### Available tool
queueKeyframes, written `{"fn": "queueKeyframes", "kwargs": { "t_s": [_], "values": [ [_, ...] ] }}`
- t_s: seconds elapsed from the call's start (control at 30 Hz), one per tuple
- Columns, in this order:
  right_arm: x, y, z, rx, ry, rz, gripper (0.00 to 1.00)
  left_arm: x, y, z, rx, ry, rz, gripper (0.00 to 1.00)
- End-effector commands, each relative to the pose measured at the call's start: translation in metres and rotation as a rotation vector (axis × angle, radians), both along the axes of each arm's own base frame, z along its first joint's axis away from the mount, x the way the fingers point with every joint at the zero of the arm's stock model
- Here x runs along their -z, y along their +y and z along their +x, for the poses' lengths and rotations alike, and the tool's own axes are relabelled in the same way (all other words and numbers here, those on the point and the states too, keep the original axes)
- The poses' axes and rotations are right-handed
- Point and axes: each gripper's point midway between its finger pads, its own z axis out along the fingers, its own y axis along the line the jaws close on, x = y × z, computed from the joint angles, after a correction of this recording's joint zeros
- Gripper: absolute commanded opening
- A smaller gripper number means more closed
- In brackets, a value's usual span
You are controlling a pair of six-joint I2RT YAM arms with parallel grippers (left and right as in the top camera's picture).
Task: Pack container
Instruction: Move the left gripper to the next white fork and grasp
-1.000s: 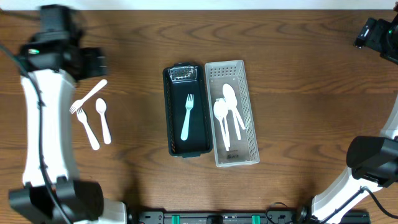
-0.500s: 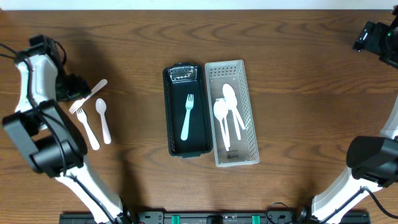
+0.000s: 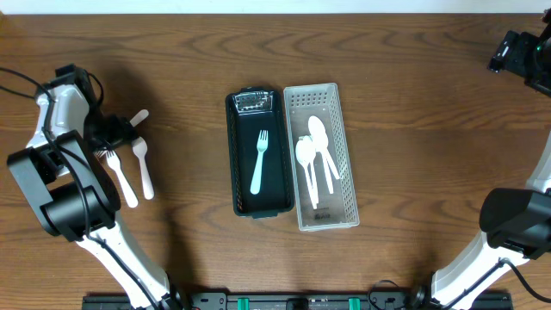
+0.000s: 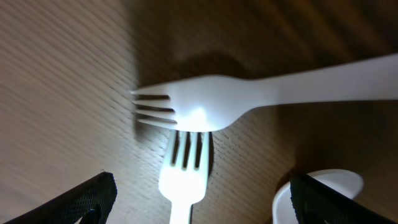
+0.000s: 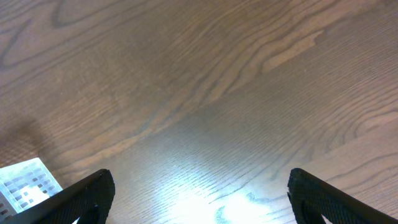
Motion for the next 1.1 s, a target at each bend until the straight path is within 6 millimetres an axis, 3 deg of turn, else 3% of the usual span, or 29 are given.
{"fn": "queueKeyframes", "kwargs": {
  "t_s": [0.0, 0.3, 0.53, 0.93, 1.07],
  "values": [
    [-0.001, -0.001, -0.002, 0.018, -0.004, 0.008, 0.92, 0.012, -0.006, -0.009, -0.012, 0.018, -0.025, 0.92],
    [0.000, 0.000, -0.004, 0.018, 0.004, 0.010, 0.92, 0.022, -0.005, -0.010, -0.008, 0.003, -0.027, 0.92],
    [0.001, 0.000, -0.006, 0.018, 0.013, 0.013, 0.92, 0.022, 0.000, -0.017, -0.029, 0.014, -0.033, 0.70],
    [0.001, 0.001, -0.007, 0.025, 0.016, 0.018, 0.91, 0.021, 0.009, -0.029, -0.065, 0.037, -0.044, 0.57],
    [0.001, 0.001, -0.008, 0.025, 0.022, 0.019, 0.91, 0.021, 0.010, -0.029, -0.066, 0.038, -0.045, 0.45]
  ]
}}
